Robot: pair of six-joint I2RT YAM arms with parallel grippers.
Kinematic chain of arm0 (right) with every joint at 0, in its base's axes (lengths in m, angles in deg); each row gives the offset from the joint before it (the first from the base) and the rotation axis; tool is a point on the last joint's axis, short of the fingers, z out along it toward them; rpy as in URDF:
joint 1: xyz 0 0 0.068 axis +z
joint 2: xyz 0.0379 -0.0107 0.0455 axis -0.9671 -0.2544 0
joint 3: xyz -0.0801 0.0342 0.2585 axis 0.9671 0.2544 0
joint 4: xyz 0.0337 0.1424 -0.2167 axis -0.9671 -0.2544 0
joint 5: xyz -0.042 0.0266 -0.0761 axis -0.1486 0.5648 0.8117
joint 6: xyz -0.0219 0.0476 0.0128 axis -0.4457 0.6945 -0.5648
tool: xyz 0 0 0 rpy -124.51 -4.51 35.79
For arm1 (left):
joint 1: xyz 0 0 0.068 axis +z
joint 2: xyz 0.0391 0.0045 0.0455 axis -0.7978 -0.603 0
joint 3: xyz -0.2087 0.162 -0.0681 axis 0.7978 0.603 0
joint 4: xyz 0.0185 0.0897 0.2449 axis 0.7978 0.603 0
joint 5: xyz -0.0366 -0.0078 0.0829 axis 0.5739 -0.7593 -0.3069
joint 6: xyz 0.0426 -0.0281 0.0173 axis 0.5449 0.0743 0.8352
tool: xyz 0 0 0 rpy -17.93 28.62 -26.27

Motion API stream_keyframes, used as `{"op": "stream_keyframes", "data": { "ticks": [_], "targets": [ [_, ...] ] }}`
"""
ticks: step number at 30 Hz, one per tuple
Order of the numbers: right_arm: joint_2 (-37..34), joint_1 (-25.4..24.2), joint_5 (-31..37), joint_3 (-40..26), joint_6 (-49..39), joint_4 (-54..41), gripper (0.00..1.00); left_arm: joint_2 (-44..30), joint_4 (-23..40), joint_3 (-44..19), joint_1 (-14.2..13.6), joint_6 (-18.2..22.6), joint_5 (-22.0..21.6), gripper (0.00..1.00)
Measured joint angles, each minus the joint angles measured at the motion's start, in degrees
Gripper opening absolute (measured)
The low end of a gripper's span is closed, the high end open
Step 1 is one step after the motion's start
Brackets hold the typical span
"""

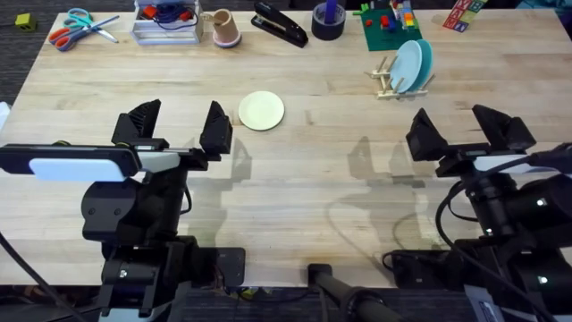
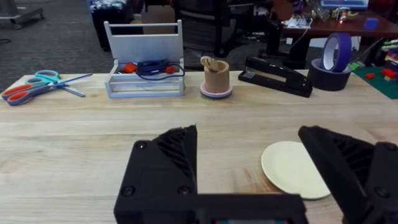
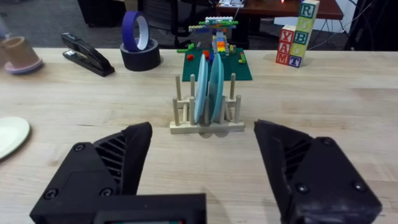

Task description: Pick up the plates from the table one by one and place each into a slot on the dish rack.

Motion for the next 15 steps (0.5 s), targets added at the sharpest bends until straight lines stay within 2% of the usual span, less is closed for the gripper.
{"op": "stream_keyframes", "data": {
  "ticks": [15],
  "targets": [
    [-0.04, 0.0, -0.07, -0.09, 0.05, -0.97, 0.994, 0.0, 0.65, 0.0, 0.0, 0.07, 0.0, 0.995]
  ]
}}
